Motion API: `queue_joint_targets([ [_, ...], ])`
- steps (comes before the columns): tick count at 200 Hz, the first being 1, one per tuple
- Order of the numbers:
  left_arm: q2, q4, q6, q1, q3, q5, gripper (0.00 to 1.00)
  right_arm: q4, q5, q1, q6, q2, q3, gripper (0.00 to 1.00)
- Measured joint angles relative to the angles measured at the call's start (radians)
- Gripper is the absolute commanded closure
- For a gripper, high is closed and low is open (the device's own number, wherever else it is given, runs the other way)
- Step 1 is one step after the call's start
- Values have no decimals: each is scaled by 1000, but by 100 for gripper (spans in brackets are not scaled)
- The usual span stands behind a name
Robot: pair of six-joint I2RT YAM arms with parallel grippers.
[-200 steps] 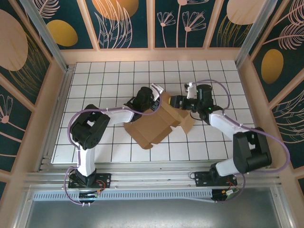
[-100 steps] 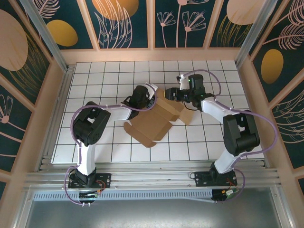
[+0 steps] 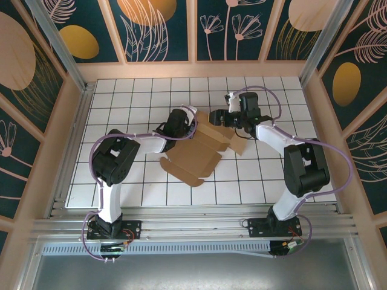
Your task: Fold the paper box
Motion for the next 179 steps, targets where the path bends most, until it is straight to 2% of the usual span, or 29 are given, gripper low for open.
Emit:
queue_joint_targets([
  [47, -76, 10, -111, 2, -87, 32, 57, -12, 47, -38, 27, -57, 11, 24],
  [68, -111, 3, -130, 2, -93, 50, 56, -30, 91, -41, 55, -78, 32, 24],
  [93, -187, -24, -148, 2, -103, 53, 57, -105, 199, -41, 137, -121, 71, 29],
  [113, -293, -85, -173, 2, -102, 35, 49, -237, 312, -41, 246, -175, 120, 30],
  [134, -356, -212, -220, 10, 3, 14, 50, -371, 366, -40, 324, -248, 153, 30],
  [155, -356, -302, -284, 56, 134, 45, 50, -499, 370, -18, 375, -331, 153, 29],
  [167, -356, -331, -317, 100, 179, 93, 38, -554, 373, 17, 397, -365, 153, 29],
  [179, -347, -370, -349, 150, 216, 171, 35, -591, 371, 59, 426, -387, 152, 29],
])
